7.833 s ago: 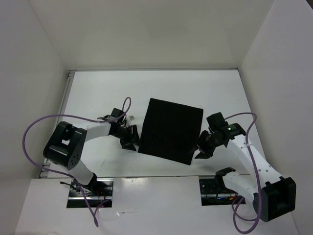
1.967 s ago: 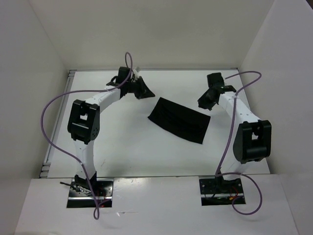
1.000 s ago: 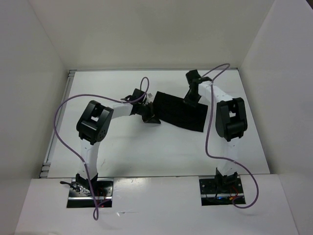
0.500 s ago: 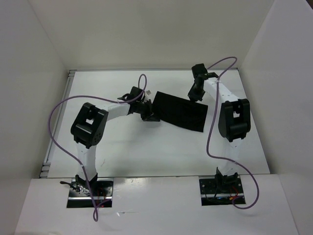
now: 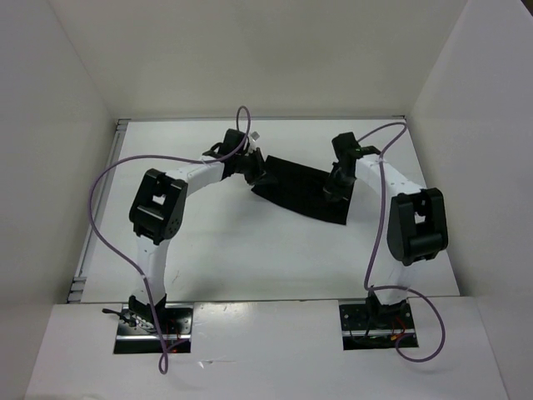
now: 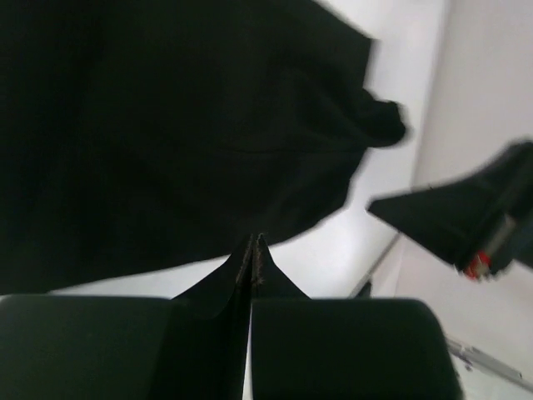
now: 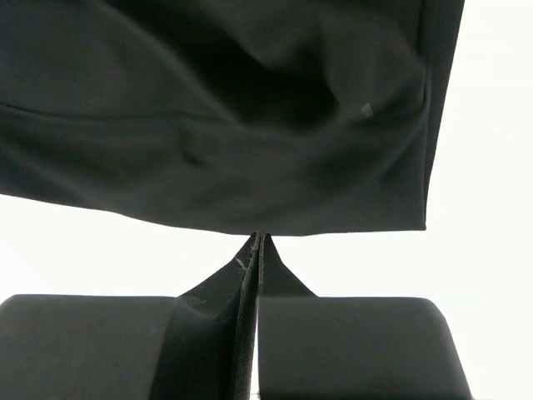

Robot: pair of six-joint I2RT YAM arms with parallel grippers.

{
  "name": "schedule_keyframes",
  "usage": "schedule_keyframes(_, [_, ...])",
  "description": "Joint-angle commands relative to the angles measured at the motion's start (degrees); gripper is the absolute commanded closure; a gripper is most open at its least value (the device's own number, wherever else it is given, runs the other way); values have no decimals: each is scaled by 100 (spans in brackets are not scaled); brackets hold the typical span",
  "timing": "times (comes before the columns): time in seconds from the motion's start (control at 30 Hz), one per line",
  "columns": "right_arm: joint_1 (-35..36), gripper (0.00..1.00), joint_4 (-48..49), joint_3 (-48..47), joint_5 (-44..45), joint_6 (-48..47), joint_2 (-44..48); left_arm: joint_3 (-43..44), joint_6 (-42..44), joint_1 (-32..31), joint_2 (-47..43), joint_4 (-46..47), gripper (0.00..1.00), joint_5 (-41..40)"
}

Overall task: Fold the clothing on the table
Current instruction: Fold the skirt

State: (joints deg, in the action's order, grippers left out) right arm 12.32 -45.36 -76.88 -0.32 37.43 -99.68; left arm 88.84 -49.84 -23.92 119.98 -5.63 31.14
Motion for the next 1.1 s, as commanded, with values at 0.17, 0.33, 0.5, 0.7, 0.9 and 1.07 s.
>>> schedule_keyframes(0.17, [87,100,107,-89,5,-42,-401,-199,-87,125,421,-35,100,-713])
schedule_keyframes(0.33, [-53,100,-69,-827,243,-183,-1017,-866,-25,125,315,71,100,-828])
schedule_keyframes(0.5, [-299,100,-69,-1267,243,-236,-1352,-1308,-25,125,131,211,100,-890])
schedule_keyframes(0.7, [-598,100,-69,-1785,391,-341,-1809,-1308,-25,125,131,150,100,-943])
schedule_keyframes(0.9, [-1082,100,282,-2716,349,-464,-2556,-1474,27,125,8,35,100,-943])
schedule_keyframes(1.07, [-1205,92,230,-3298,93,-824,-2329,-1781,27,125,-317,35,100,-943])
